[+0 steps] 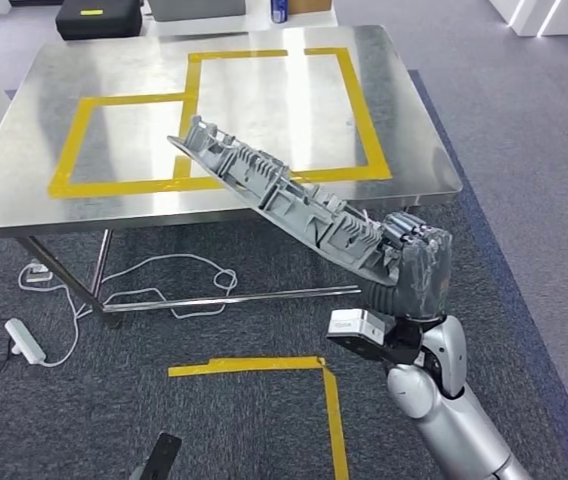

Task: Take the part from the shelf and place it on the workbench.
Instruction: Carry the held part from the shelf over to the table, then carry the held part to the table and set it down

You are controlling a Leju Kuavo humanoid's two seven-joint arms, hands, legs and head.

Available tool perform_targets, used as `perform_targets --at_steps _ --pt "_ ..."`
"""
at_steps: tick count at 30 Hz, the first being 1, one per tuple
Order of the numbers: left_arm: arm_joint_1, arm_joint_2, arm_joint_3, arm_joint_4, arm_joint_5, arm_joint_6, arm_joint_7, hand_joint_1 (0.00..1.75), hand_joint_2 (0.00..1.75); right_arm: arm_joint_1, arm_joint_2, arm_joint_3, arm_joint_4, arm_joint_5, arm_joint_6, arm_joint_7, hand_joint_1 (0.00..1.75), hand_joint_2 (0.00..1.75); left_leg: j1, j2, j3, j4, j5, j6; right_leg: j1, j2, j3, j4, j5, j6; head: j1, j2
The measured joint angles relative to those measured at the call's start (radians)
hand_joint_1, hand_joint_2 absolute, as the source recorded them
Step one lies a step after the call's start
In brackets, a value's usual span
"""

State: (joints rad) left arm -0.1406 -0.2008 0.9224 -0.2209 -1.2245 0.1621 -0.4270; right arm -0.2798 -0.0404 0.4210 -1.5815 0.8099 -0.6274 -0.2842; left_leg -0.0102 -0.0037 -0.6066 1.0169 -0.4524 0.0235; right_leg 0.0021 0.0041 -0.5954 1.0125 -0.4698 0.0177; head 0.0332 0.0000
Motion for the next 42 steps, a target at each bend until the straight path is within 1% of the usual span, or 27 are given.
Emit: perform_targets --at_steps 2,3,4,6,7,8,9,10,12,13,15,18,19,22,23,24,25,27,28,30,33,35,37,38,39,40,42 --pt "0.000 0.000 0.000 0.000 0.000 0.000 0.000 0.00 1.75 0.001 0.000 0.001 0.000 0.000 0.000 0.000 1.75 1.75 0.001 0.000 -0.002 0.004 -0.006 -0.009 -0.003 0.000 0.001 -0.004 0.005 -0.009 0.000 0.000" --pt "0.000 0.000 0.000 0.000 0.000 0.000 0.000 0.00 1.75 0.000 0.000 0.001 0.000 0.000 0.000 0.000 1.75 1.75 0.002 0.001 -0.010 0.023 -0.022 -0.014 -0.004 0.000 0.003 -0.007 0.007 -0.014 -0.003 0.000" --pt "-0.001 0.000 0.000 0.000 0.000 0.000 0.000 0.00 1.75 0.000 0.000 0.001 0.000 0.000 -0.001 0.000 1.75 1.75 0.003 0.000 -0.026 0.060 -0.047 -0.020 -0.006 -0.001 0.004 -0.010 0.009 -0.019 -0.004 0.000" --pt "0.000 0.000 0.000 0.000 0.000 0.000 0.000 0.00 1.75 -0.001 0.000 0.001 0.000 0.000 -0.001 0.000 1.75 1.75 0.007 0.001 -0.081 0.184 -0.109 -0.028 -0.006 -0.002 0.004 -0.010 0.009 -0.024 -0.008 0.000" --pt "0.002 0.000 0.000 0.000 0.000 0.000 0.000 0.00 1.75 0.000 0.000 0.001 0.001 0.000 -0.002 0.001 1.75 1.75 0.009 0.001 -0.107 0.240 -0.128 -0.030 -0.005 -0.003 0.004 -0.010 0.008 -0.025 -0.007 0.000" --pt "0.003 0.000 0.000 0.000 0.001 0.000 0.000 0.00 1.75 0.001 0.000 0.001 0.002 0.000 -0.002 0.001 1.75 1.75 0.010 0.001 -0.122 0.271 -0.130 -0.032 -0.005 -0.002 0.004 -0.009 0.008 -0.025 -0.007 0.000" --pt "0.004 0.001 0.000 0.000 0.001 0.000 0.000 0.00 1.75 0.002 0.000 0.001 0.004 0.000 -0.002 0.001 1.75 1.75 0.011 0.001 -0.119 0.264 -0.113 -0.033 -0.005 -0.002 0.004 -0.009 0.008 -0.025 -0.007 0.000" --pt "0.004 0.001 0.000 0.000 0.001 0.000 0.000 0.00 1.75 0.002 0.000 0.001 0.005 0.000 -0.002 0.002 1.75 1.75 0.013 0.001 -0.099 0.222 -0.081 -0.032 -0.005 -0.001 0.005 -0.008 0.008 -0.024 -0.008 0.000" --pt "0.002 0.001 0.000 0.000 0.001 0.000 0.000 0.00 1.75 0.001 0.000 0.001 0.005 0.000 -0.003 0.002 1.75 1.75 0.014 0.001 -0.036 0.095 -0.018 -0.028 -0.003 0.001 0.005 -0.005 0.006 -0.021 -0.008 0.000" --pt "0.000 0.001 0.000 0.000 0.001 0.000 0.000 0.00 1.75 0.000 0.000 0.001 0.005 0.000 -0.003 0.002 1.75 1.75 0.013 0.001 -0.012 0.046 -0.005 -0.025 -0.001 0.001 0.003 -0.003 0.006 -0.017 -0.007 0.000" --pt "-0.001 0.001 -0.001 0.000 0.001 0.000 0.000 0.00 1.75 -0.002 0.000 0.000 0.005 0.000 -0.004 0.003 1.75 1.75 0.011 0.000 0.003 0.008 -0.007 -0.017 0.001 0.001 -0.002 -0.001 0.006 -0.007 -0.007 0.000" --pt "0.000 0.001 -0.004 0.000 0.000 -0.001 0.001 0.00 1.75 -0.003 0.000 -0.002 0.005 0.000 -0.006 0.005 1.75 1.75 0.012 0.000 0.004 -0.001 -0.003 0.000 -0.003 0.000 -0.015 0.017 -0.008 0.008 -0.005 0.000" --pt "0.000 0.001 -0.005 0.000 0.000 -0.002 0.001 0.00 1.75 -0.004 0.000 -0.004 0.005 -0.001 -0.007 0.006 1.75 1.75 0.013 0.001 0.005 -0.004 -0.001 0.005 -0.004 -0.001 -0.033 0.052 -0.029 0.013 -0.003 0.000" --pt "-0.002 0.001 -0.011 0.000 0.000 -0.004 0.001 0.00 1.75 -0.002 0.000 -0.009 0.008 -0.002 -0.008 0.009 1.75 1.75 0.013 0.002 0.005 -0.004 0.000 0.012 -0.006 -0.001 -0.123 0.240 -0.114 0.022 0.000 0.000" --pt "-0.002 0.001 -0.012 0.000 0.000 -0.004 0.001 0.00 1.75 0.000 0.000 -0.011 0.010 -0.002 -0.009 0.010 1.75 1.75 0.012 0.002 0.004 -0.004 0.000 0.012 -0.006 -0.001 -0.142 0.279 -0.122 0.023 0.000 0.000" --pt "-0.001 0.002 -0.014 0.000 0.000 -0.004 0.001 0.00 1.75 0.002 0.000 -0.014 0.012 -0.002 -0.009 0.011 1.75 1.75 0.012 0.001 0.004 -0.004 0.000 0.012 -0.006 -0.001 -0.142 0.279 -0.111 0.023 0.001 0.000" --pt "-0.001 0.002 -0.015 0.000 0.000 -0.005 0.001 0.00 1.75 0.003 0.000 -0.016 0.014 -0.002 -0.010 0.011 1.75 1.75 0.012 0.001 0.005 -0.003 0.000 0.012 -0.006 -0.001 -0.123 0.239 -0.083 0.022 0.001 0.000" --pt "-0.001 0.001 -0.016 0.000 0.000 -0.005 0.001 0.00 1.75 0.002 0.000 -0.019 0.016 -0.002 -0.011 0.012 1.75 1.75 0.010 0.001 0.005 -0.002 -0.002 0.009 -0.005 -0.003 -0.053 0.103 -0.022 0.017 0.001 0.000" --pt "-0.001 0.001 -0.016 0.000 0.000 -0.006 0.000 0.00 1.75 0.002 0.000 -0.020 0.016 -0.002 -0.012 0.012 1.75 1.75 0.007 0.001 0.003 0.000 -0.002 0.006 -0.005 -0.004 -0.024 0.049 -0.006 0.013 0.000 0.000" --pt "0.000 0.002 -0.017 0.000 0.000 -0.007 0.000 0.00 1.75 0.002 0.000 -0.021 0.016 -0.002 -0.015 0.012 1.75 1.75 0.004 0.001 -0.001 0.001 0.000 -0.003 -0.002 -0.003 -0.001 0.005 -0.003 0.006 -0.001 0.000" --pt "0.000 0.002 -0.017 0.000 0.000 -0.008 0.000 0.00 1.75 0.007 0.000 -0.025 0.016 -0.002 -0.017 0.012 1.75 1.75 0.006 0.001 -0.006 0.011 -0.010 -0.016 -0.004 -0.002 0.002 -0.002 0.003 -0.008 -0.002 0.000" --pt "0.000 0.002 -0.017 0.000 0.000 -0.008 0.000 0.00 1.75 0.007 0.000 -0.026 0.016 -0.002 -0.018 0.012 1.75 1.75 0.008 0.001 -0.037 0.081 -0.057 -0.026 -0.007 -0.003 0.004 -0.007 0.005 -0.019 -0.005 0.000" --pt "0.002 0.003 -0.017 0.000 0.000 -0.008 0.000 0.00 1.75 0.008 0.000 -0.027 0.016 -0.003 -0.018 0.012 1.75 1.75 0.010 0.001 -0.096 0.206 -0.113 -0.032 -0.006 -0.003 0.004 -0.007 0.004 -0.023 -0.007 0.000" --pt "0.003 0.003 -0.017 0.000 0.001 -0.008 0.000 0.00 1.75 0.009 0.000 -0.027 0.016 -0.003 -0.018 0.012 1.75 1.75 0.010 0.001 -0.119 0.251 -0.123 -0.033 -0.006 -0.003 0.005 -0.007 0.004 -0.024 -0.007 0.000" --pt "0.004 0.003 -0.017 0.000 0.001 -0.008 0.000 0.00 1.75 0.010 0.000 -0.027 0.017 -0.003 -0.018 0.012 1.75 1.75 0.010 0.001 -0.128 0.269 -0.118 -0.034 -0.005 -0.002 0.005 -0.006 0.003 -0.024 -0.007 0.000" --pt "0.004 0.003 -0.017 0.000 0.001 -0.008 0.000 0.00 1.75 0.011 0.000 -0.027 0.017 -0.003 -0.018 0.012 1.75 1.75 0.010 0.001 -0.119 0.248 -0.094 -0.032 -0.005 -0.001 0.006 -0.006 0.003 -0.024 -0.007 0.000" --pt "0.003 0.004 -0.017 0.000 0.001 -0.008 0.000 0.00 1.75 0.012 0.000 -0.027 0.017 -0.003 -0.018 0.012 1.75 1.75 0.010 0.001 -0.063 0.132 -0.027 -0.025 -0.004 0.002 0.009 -0.006 0.002 -0.022 -0.007 0.000"
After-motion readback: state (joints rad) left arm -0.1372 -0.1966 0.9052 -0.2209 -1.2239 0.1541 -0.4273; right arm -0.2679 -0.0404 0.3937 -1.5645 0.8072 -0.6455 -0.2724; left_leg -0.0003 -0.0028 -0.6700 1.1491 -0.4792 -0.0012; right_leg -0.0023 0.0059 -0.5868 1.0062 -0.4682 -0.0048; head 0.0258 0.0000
